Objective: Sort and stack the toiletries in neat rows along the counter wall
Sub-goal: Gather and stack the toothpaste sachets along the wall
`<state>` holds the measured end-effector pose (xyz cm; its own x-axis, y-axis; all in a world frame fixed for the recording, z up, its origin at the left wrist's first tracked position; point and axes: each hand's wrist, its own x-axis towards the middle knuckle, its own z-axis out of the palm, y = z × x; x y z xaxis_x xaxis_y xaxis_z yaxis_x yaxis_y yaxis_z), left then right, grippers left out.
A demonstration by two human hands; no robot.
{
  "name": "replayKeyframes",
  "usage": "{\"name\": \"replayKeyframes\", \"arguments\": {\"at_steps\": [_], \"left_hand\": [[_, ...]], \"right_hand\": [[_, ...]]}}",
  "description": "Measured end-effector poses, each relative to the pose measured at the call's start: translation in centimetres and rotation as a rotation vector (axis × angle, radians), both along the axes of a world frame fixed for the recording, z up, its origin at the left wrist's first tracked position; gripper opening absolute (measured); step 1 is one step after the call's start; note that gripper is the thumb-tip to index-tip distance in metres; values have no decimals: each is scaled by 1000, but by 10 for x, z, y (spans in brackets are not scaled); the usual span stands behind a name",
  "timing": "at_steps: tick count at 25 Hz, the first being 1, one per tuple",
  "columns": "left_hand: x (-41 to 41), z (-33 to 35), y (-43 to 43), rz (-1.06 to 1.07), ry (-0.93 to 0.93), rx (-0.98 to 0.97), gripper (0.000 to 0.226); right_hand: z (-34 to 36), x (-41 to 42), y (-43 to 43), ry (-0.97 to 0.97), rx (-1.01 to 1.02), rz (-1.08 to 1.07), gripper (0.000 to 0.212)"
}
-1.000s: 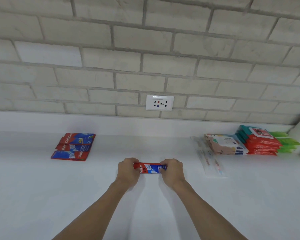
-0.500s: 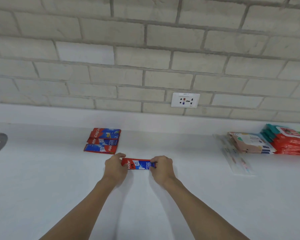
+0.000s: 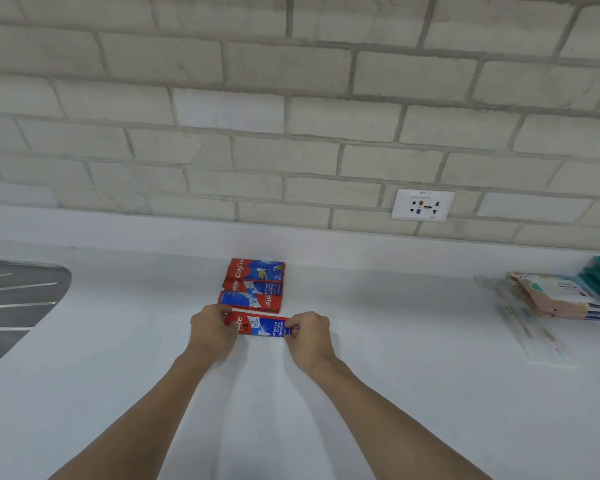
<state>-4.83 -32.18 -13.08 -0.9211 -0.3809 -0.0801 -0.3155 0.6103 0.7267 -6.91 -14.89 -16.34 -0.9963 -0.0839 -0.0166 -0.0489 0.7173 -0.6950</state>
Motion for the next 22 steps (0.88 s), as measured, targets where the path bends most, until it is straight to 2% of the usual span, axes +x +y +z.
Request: {"name": "replayKeyframes", "arguments": {"at_steps": [10,15,18,22], "left_hand": [[-13,-3,-26,22,16,-9,28],[-17,-4,-26,55,10,20,40],[-21,-8,-27,101,75,-64,45],[-14,-7,5,54,214,-178,32]], "right_hand": [[-2,-11,-29,4,-33,20,36],[4,-4,-25,22,-27,26,34],[9,6,-6,45,-39,32,26],[17,26,43,50,-61,45,19]]}}
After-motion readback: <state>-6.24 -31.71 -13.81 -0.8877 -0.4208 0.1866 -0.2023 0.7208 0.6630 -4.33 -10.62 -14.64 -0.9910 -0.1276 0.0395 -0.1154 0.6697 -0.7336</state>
